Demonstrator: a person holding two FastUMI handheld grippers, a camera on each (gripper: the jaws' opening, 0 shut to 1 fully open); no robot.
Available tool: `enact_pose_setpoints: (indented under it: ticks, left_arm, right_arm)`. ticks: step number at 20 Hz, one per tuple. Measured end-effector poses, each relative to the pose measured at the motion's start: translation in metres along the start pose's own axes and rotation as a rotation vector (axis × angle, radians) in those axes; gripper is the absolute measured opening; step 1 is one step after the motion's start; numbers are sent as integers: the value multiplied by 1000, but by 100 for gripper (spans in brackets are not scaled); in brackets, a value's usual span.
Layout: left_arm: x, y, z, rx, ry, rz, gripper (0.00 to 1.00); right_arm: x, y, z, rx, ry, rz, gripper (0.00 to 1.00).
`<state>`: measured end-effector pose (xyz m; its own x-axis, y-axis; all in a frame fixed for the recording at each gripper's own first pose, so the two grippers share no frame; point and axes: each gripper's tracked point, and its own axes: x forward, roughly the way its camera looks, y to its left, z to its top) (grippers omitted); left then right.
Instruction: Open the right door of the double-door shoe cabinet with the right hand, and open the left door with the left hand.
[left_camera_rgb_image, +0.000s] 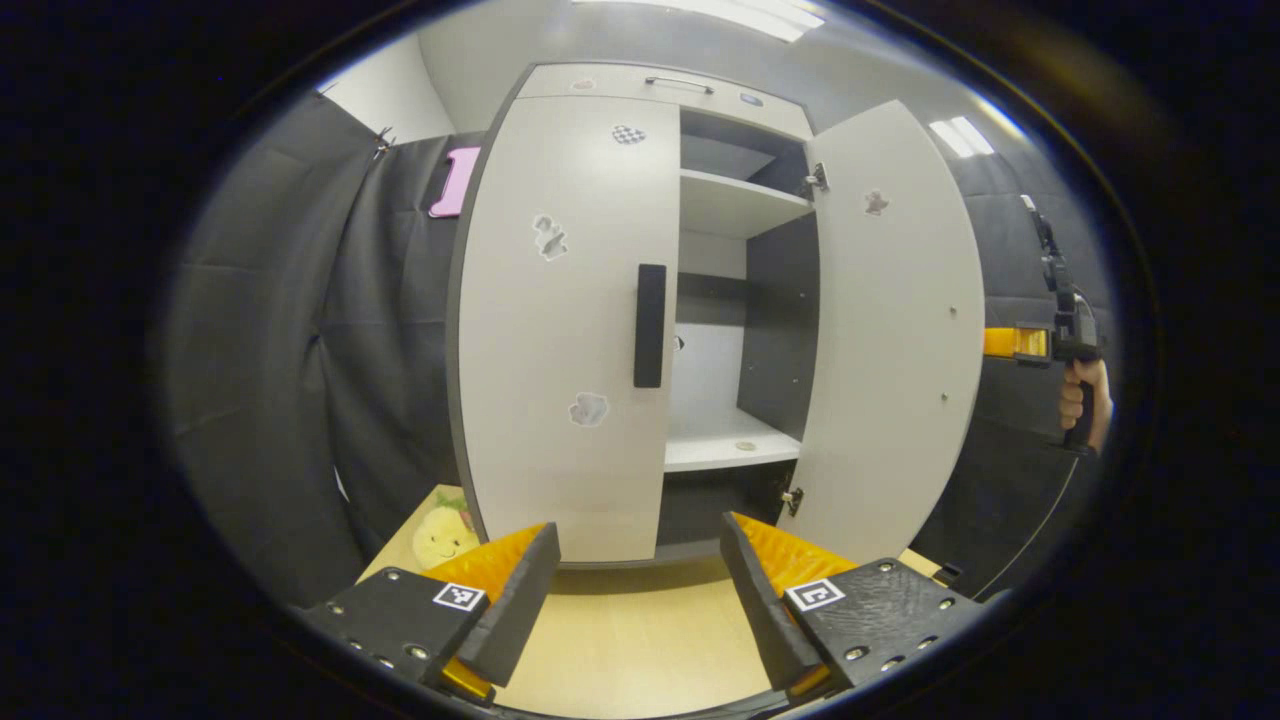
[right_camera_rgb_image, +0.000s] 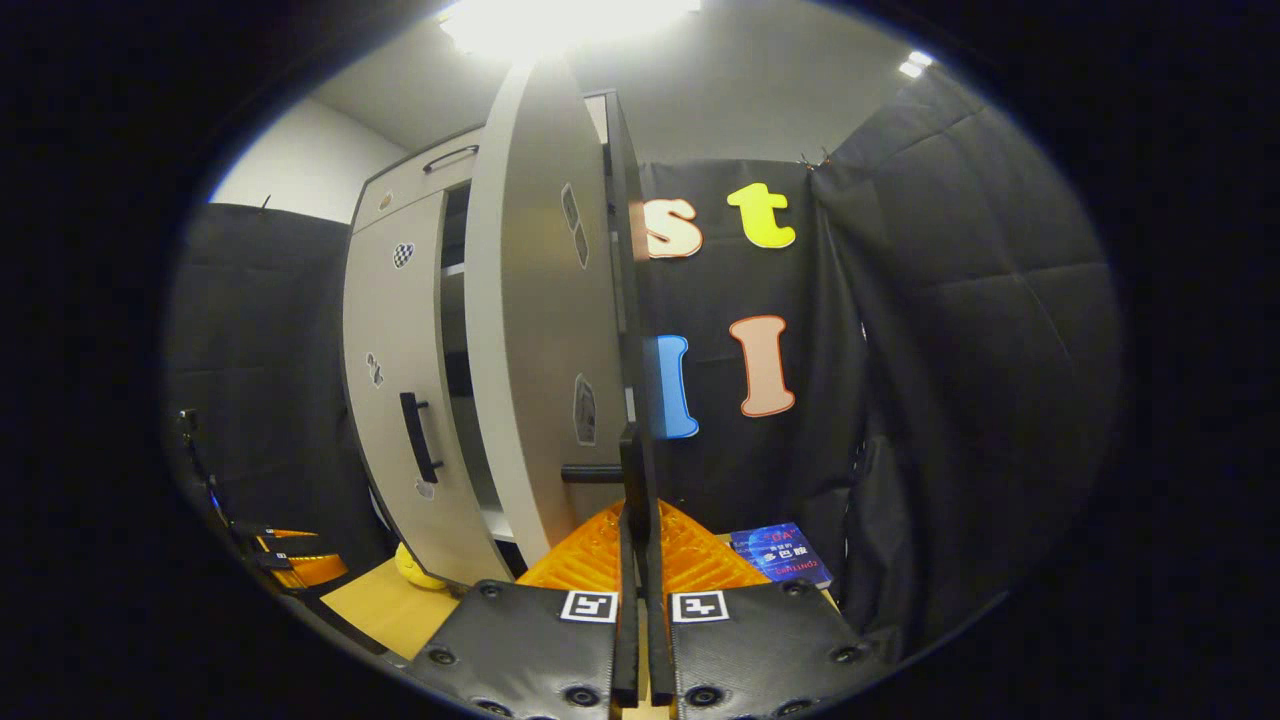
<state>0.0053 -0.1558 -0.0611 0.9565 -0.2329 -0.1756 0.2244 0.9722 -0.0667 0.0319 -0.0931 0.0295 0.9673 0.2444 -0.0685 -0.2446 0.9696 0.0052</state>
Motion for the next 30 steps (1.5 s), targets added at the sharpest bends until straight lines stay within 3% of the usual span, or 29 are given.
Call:
enact_pose_setpoints:
  ticks: [8,9,10,11,14,15,17,18,21,22,26,30]
  left_arm:
    - [17,14,15,18,-1,-31,93]
    - [21,18,18,28,-7,-38,96]
    - [26,23,21,39,-16,-47,90]
    - [31,29,23,46,-23,-56,90]
    - [52,40,32,49,-51,-83,90]
    - [60,42,35,49,-60,-89,96]
    - [73,43,47,53,-83,-98,90]
    - [79,42,55,55,-98,-100,90]
    - [96,37,81,65,-144,-100,93]
    - [102,34,90,69,-156,-93,93]
    - [126,20,119,77,-187,-62,92]
    - [150,6,142,112,-215,-8,89]
  right_arm:
    - [-20,0,-8,51,28,-37,6]
    - [-26,-4,-12,53,32,-65,6]
    - [-33,-16,-14,33,33,-123,3]
    - [-42,-24,-14,15,31,-170,6]
    - [-66,-43,-6,18,0,-290,2]
    - [-74,-55,-4,12,-11,-347,2]
    - [-90,-81,-10,-8,24,-447,4]
    - [-98,-91,-14,-4,41,-489,17]
    - [-96,-115,-10,-8,37,-565,73]
    - [-91,-126,-8,-23,29,-581,96]
    - [-64,-147,-1,2,0,-569,99]
    - [-38,-170,-3,0,-4,-538,94]
